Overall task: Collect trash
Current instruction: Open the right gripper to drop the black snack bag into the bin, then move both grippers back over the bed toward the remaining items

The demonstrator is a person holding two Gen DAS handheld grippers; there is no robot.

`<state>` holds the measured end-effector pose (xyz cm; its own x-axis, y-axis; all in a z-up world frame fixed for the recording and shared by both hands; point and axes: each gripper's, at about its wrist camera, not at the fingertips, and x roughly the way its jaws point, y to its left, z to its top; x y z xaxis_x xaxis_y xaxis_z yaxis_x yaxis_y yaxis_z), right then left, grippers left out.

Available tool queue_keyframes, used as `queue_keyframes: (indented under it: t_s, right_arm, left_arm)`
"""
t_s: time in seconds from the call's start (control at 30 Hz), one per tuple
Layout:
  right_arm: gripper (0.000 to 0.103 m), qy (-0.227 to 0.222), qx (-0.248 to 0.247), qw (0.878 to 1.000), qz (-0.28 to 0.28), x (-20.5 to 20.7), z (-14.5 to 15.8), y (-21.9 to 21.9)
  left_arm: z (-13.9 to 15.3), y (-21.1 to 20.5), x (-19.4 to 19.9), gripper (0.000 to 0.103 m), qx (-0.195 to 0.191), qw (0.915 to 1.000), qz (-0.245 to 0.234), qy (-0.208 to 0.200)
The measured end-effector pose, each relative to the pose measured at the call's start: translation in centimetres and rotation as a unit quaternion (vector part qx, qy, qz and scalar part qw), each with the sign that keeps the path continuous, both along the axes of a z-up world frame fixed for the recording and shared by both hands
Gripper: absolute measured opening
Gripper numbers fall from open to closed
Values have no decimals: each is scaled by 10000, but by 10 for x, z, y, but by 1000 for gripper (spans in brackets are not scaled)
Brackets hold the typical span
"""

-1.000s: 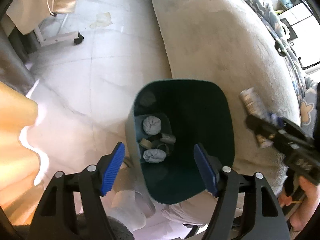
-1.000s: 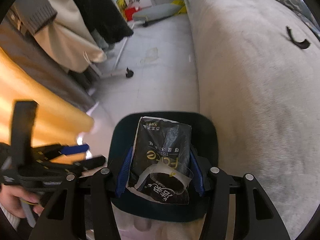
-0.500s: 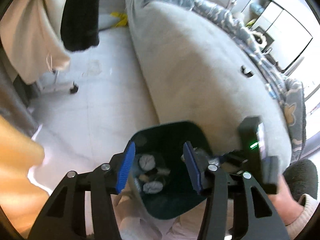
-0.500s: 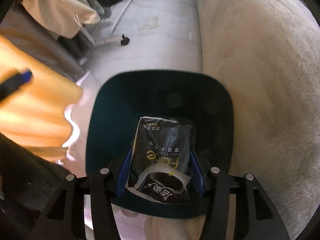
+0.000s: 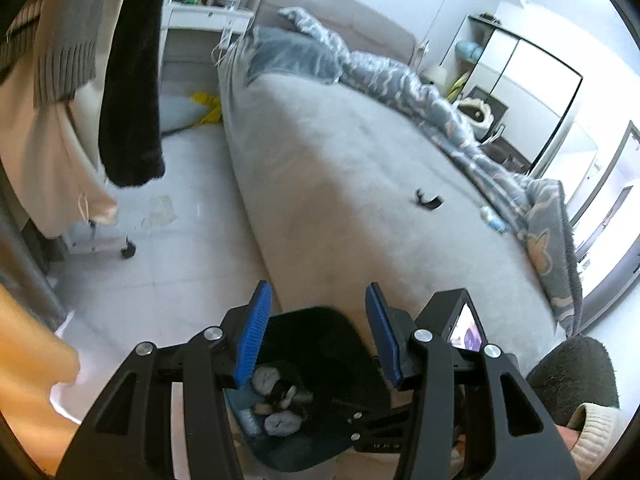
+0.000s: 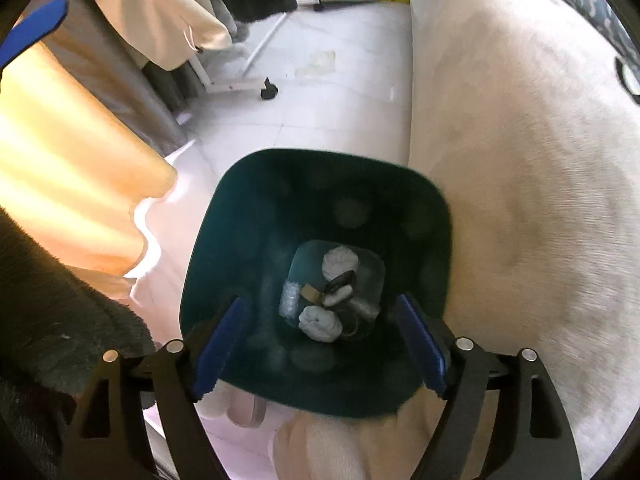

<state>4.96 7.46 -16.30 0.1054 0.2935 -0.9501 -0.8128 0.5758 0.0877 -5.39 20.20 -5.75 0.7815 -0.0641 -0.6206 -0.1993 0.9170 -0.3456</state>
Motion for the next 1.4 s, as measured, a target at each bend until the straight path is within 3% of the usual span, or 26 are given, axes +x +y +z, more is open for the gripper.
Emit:
queue_keyframes:
  t_s: [0.27, 0.57, 0.73, 0.9, 1.1, 1.27, 1.4]
  right_arm:
    - [80, -332, 575, 9978, -36, -1, 40, -27]
    - [80, -754, 1191, 9889, -479, 11, 83, -68]
    - [84, -875, 1430, 9832, -722, 22, 103, -87]
    - [89, -1118, 1463, 9785, -935, 46, 126, -111]
    - [91, -1280, 1630, 9694, -1315, 85, 146, -153]
    - [94, -1575, 1368, 9669, -1472, 120, 149, -178]
    - [96, -1670, 1350, 9612, -1733, 145, 148, -201]
  left_arm:
    - [26, -36, 5, 51, 370, 9982, -151, -458]
    - [31, -45, 22, 54, 110, 9979, -102, -625]
    - [35, -47, 36, 57, 185, 9976, -178, -642]
    - [42, -53, 52, 64, 392, 9960, -407, -689]
    - [36, -54, 74, 73, 157, 9960, -513, -708]
    - [35, -66, 95, 88, 135, 9948, -644, -773]
    - [31, -73, 115, 91, 109, 9946, -701, -760]
